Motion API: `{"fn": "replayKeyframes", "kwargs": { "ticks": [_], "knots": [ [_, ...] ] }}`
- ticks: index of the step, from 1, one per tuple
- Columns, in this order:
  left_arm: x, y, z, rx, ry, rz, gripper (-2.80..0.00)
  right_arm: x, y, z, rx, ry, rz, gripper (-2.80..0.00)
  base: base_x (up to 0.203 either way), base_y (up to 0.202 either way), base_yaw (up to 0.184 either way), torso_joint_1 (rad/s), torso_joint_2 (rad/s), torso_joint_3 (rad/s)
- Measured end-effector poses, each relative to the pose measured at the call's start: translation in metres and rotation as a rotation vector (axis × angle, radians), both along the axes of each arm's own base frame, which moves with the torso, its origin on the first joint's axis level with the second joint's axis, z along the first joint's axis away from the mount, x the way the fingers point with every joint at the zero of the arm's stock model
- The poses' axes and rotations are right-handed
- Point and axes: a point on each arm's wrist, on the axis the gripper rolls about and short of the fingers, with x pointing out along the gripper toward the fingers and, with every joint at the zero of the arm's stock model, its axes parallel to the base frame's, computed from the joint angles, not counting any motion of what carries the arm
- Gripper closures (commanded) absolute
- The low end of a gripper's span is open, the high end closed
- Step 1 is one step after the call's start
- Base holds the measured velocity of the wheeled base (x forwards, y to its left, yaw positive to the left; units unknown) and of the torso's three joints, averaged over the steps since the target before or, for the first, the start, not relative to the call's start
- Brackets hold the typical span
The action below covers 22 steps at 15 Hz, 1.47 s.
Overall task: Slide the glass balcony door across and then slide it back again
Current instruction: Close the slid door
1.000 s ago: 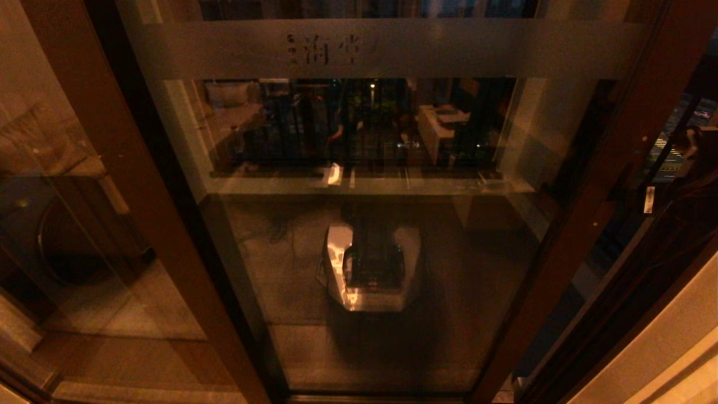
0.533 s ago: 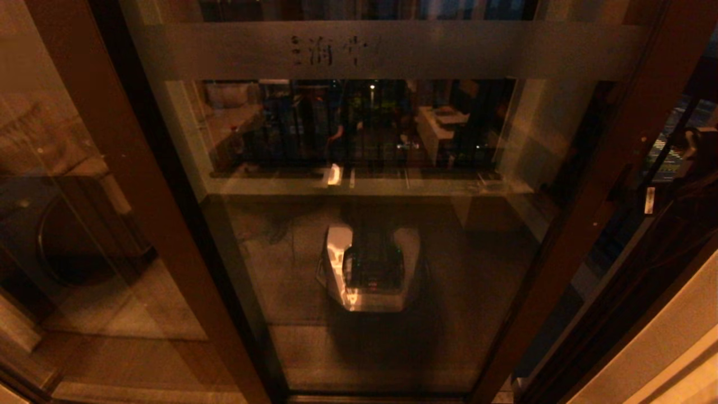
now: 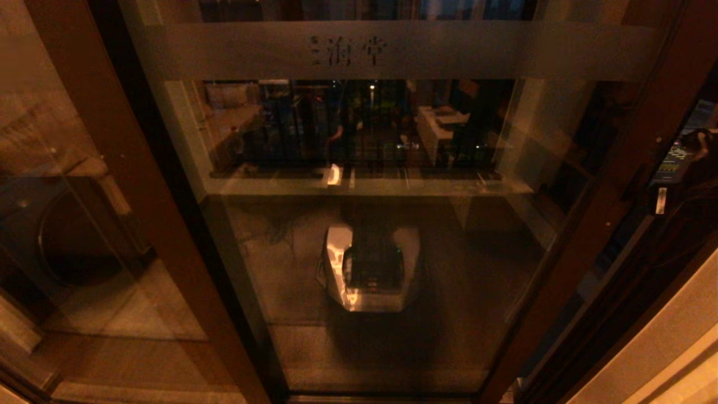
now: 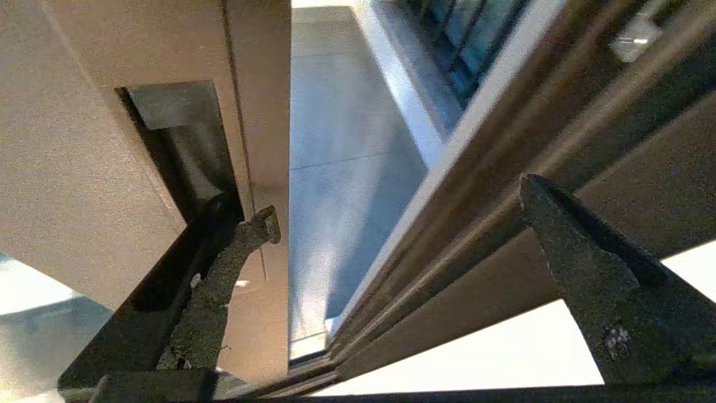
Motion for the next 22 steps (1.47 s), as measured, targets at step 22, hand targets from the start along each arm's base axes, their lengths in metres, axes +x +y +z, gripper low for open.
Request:
{"fn": "replayKeyframes", "kwargs": {
  "ticks": [22],
  "knots": [
    [0.0, 0.0, 0.0, 0.0, 0.0, 0.0, 0.0, 0.001, -0.026, -0.006, 0.009, 0.007, -0.028, -2.8, 0.0, 0.0, 0.0, 0.0, 0.0, 0.0]
  ]
}}
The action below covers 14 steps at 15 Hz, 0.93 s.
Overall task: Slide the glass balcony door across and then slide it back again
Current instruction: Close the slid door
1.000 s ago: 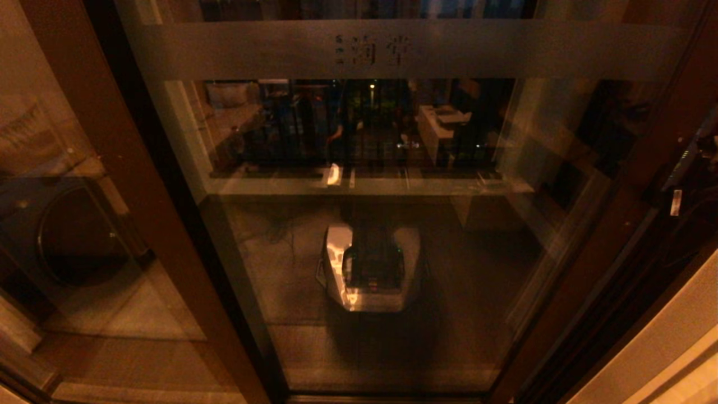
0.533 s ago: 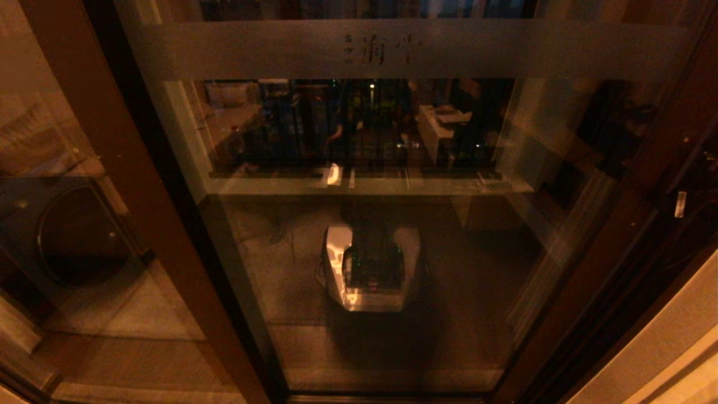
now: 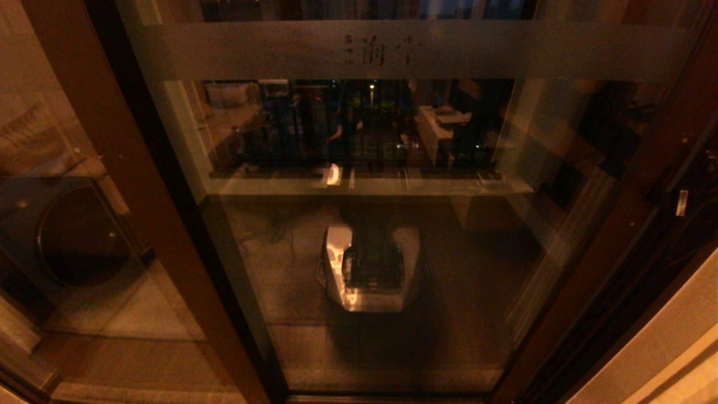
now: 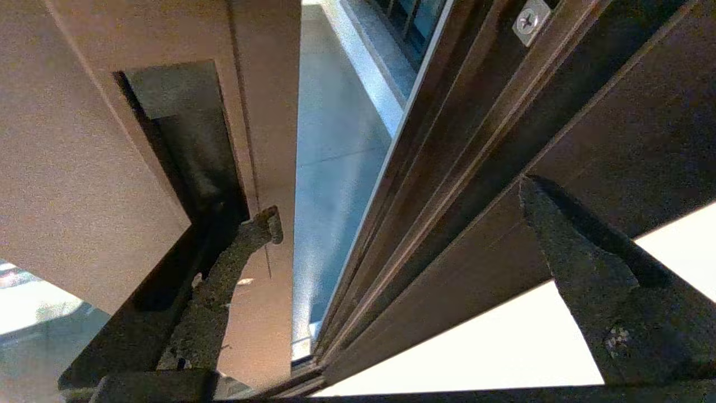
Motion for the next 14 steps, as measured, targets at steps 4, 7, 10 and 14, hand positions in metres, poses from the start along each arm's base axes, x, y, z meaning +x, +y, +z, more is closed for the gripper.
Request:
{"fn": "replayKeyframes", "kwargs": {
  "ticks": [4, 7, 10, 14],
  "knots": [
    [0.0, 0.0, 0.0, 0.0, 0.0, 0.0, 0.0, 0.0, -0.002, -0.001, 0.001, 0.002, -0.004, -2.8, 0.0, 0.0, 0.0, 0.0, 0.0, 0.0],
    [0.0, 0.0, 0.0, 0.0, 0.0, 0.0, 0.0, 0.0, -0.003, -0.001, 0.001, 0.002, -0.006, -2.8, 0.0, 0.0, 0.0, 0.0, 0.0, 0.0],
    [0.0, 0.0, 0.0, 0.0, 0.0, 0.0, 0.0, -0.003, -0.001, 0.0, 0.002, -0.001, -0.001, -2.8, 0.0, 0.0, 0.0, 0.0, 0.0, 0.0],
    [0.0, 0.0, 0.0, 0.0, 0.0, 0.0, 0.0, -0.011, 0.003, 0.007, 0.001, -0.017, 0.026, 0.0, 0.0, 0.0, 0.0, 0.0, 0.0, 0.0]
  ]
}}
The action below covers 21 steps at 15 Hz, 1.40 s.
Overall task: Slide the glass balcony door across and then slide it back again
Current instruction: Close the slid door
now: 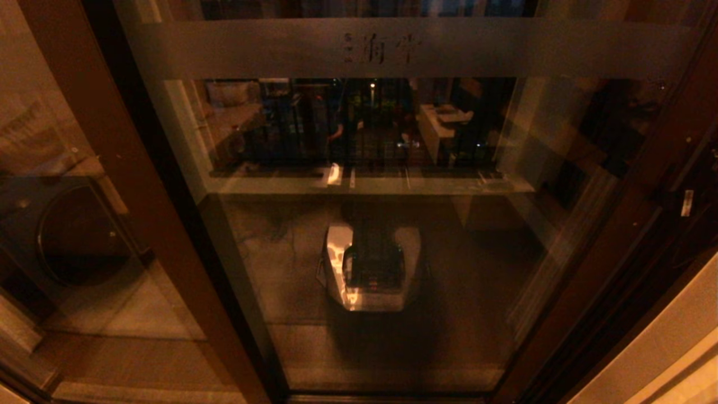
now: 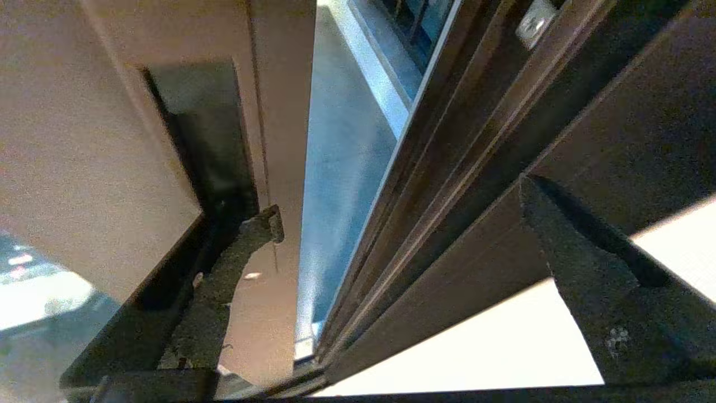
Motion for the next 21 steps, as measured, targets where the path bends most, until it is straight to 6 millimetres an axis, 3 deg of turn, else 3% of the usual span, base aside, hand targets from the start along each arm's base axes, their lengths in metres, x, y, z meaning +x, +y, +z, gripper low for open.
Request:
{"fn": "replayKeyframes", "kwargs": {
  "ticks": [6, 12, 15, 21],
  "knots": [
    [0.0, 0.0, 0.0, 0.0, 0.0, 0.0, 0.0, -0.009, 0.005, 0.01, -0.009, -0.027, 0.019, 0.0, 0.0, 0.0, 0.0, 0.0, 0.0, 0.0],
    [0.0, 0.0, 0.0, 0.0, 0.0, 0.0, 0.0, -0.042, 0.007, 0.012, 0.003, -0.02, 0.009, 0.0, 0.0, 0.0, 0.0, 0.0, 0.0, 0.0],
    [0.0, 0.0, 0.0, 0.0, 0.0, 0.0, 0.0, -0.057, 0.017, 0.011, 0.039, 0.039, 0.008, 0.0, 0.0, 0.0, 0.0, 0.0, 0.0, 0.0],
    [0.0, 0.0, 0.0, 0.0, -0.001, 0.0, 0.0, -0.043, 0.039, 0.022, 0.001, 0.048, -0.083, 0.0, 0.0, 0.0, 0.0, 0.0, 0.0, 0.0]
  ]
}}
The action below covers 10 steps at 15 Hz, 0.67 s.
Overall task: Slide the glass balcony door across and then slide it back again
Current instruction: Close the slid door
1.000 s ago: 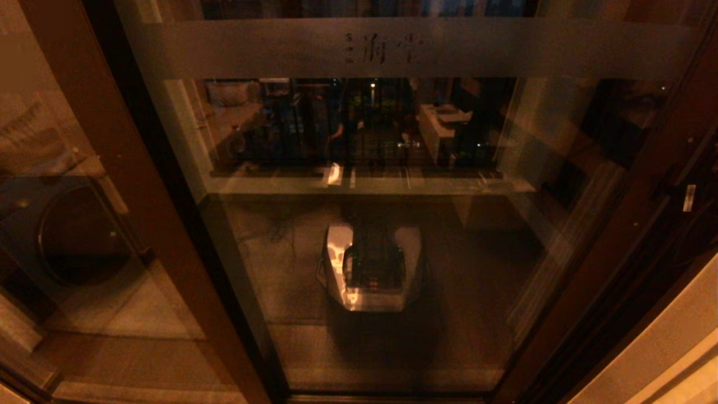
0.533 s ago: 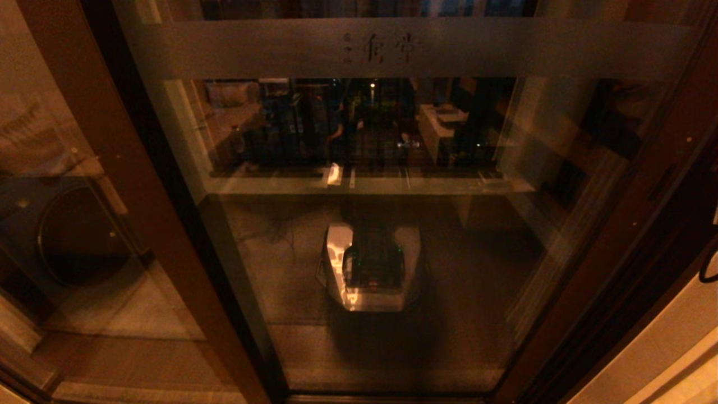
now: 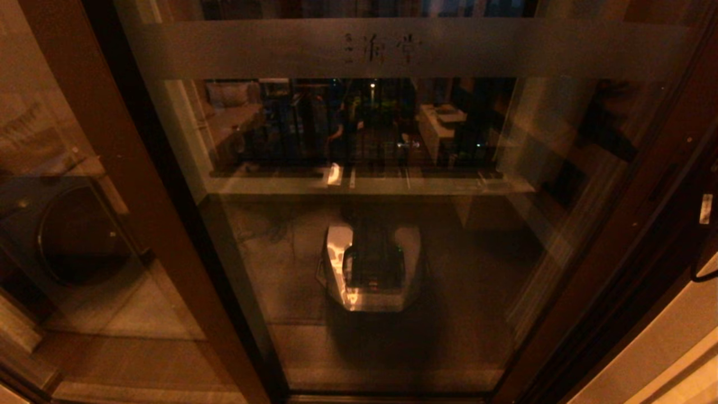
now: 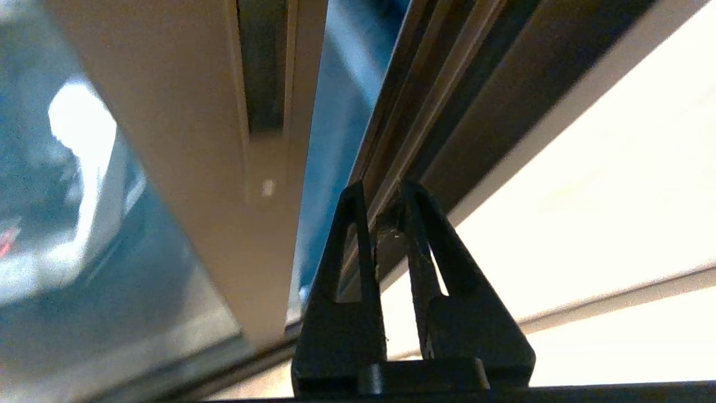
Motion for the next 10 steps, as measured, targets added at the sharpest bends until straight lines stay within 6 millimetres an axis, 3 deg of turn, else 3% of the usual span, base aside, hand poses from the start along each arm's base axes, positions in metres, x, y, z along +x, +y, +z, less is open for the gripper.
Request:
{"fn": "replayKeyframes", "kwargs": {
  "ticks": [5, 10],
  "knots": [
    [0.0, 0.0, 0.0, 0.0, 0.001, 0.0, 0.0, 0.017, 0.017, 0.004, -0.009, -0.02, -0.032, 0.0, 0.0, 0.0, 0.0, 0.0, 0.0, 0.0],
    [0.0, 0.0, 0.0, 0.0, 0.0, 0.0, 0.0, 0.034, 0.017, -0.003, 0.008, -0.01, -0.033, 0.0, 0.0, 0.0, 0.0, 0.0, 0.0, 0.0]
  ]
}}
